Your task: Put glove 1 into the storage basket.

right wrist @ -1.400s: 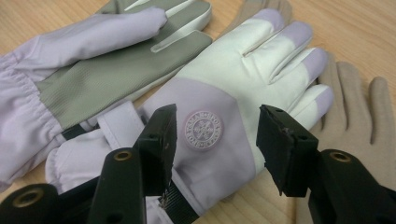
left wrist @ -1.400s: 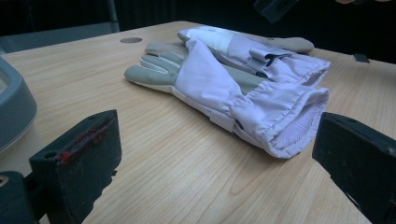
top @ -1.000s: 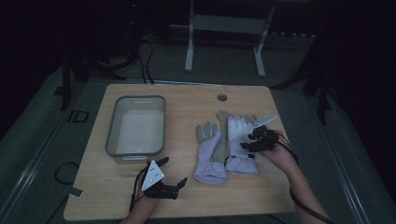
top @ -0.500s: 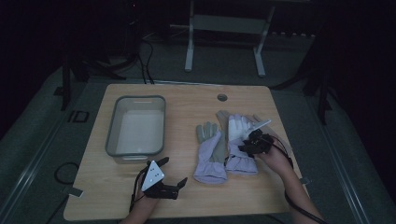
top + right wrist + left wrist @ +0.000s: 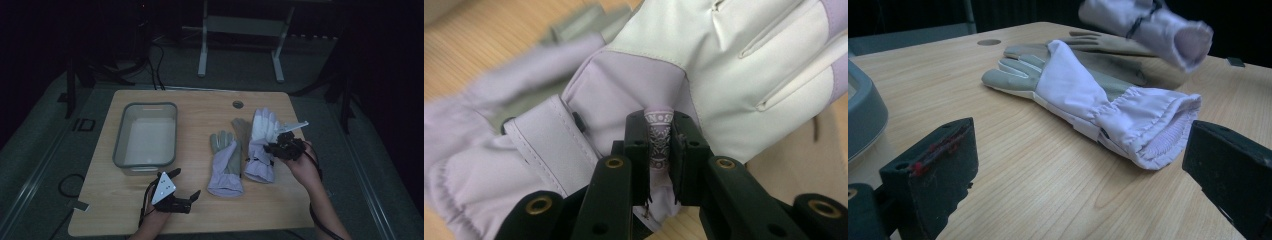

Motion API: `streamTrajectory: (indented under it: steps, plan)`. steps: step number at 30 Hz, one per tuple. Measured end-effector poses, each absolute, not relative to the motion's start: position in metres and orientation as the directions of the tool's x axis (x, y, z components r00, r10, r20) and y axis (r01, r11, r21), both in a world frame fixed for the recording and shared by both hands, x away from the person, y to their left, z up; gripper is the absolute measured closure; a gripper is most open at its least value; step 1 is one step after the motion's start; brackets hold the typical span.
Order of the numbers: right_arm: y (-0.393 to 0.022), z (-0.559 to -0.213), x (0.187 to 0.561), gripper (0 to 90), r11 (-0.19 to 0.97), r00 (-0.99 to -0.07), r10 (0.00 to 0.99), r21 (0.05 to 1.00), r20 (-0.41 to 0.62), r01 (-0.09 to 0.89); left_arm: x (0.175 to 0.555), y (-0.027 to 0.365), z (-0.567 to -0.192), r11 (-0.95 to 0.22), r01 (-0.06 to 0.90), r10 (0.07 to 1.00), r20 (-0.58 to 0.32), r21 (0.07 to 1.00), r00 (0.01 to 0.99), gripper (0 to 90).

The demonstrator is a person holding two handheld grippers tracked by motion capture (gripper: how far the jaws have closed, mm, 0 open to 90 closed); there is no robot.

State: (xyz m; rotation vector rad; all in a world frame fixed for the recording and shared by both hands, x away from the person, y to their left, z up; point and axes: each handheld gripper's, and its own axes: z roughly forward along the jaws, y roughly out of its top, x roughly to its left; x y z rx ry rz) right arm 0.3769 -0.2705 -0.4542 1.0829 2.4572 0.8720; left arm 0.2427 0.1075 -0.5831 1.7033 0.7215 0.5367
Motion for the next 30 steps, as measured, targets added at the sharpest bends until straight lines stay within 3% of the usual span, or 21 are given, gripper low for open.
streamTrajectory:
  steps: [12, 20, 30]
  plan:
    - [-0.219, -0.414, 0.353, 79.8, 0.506, -0.689, 0.724, 0.707, -0.036, 0.494, 0.243, 0.108, -0.583, -0.158, 0.184, 0.707, -0.019, 0.970, 0.707, 1.5]
    - [-0.181, -0.434, 0.344, 79.4, 0.539, -0.720, 0.694, 0.654, 0.011, 0.530, 0.242, 0.107, -0.583, -0.158, 0.182, 0.706, -0.018, 0.970, 0.708, 1.5]
    - [-0.166, -0.476, 0.355, 78.8, 0.599, -0.713, 0.701, 0.566, -0.028, 0.567, 0.243, 0.107, -0.583, -0.159, 0.183, 0.706, -0.018, 0.970, 0.708, 1.5]
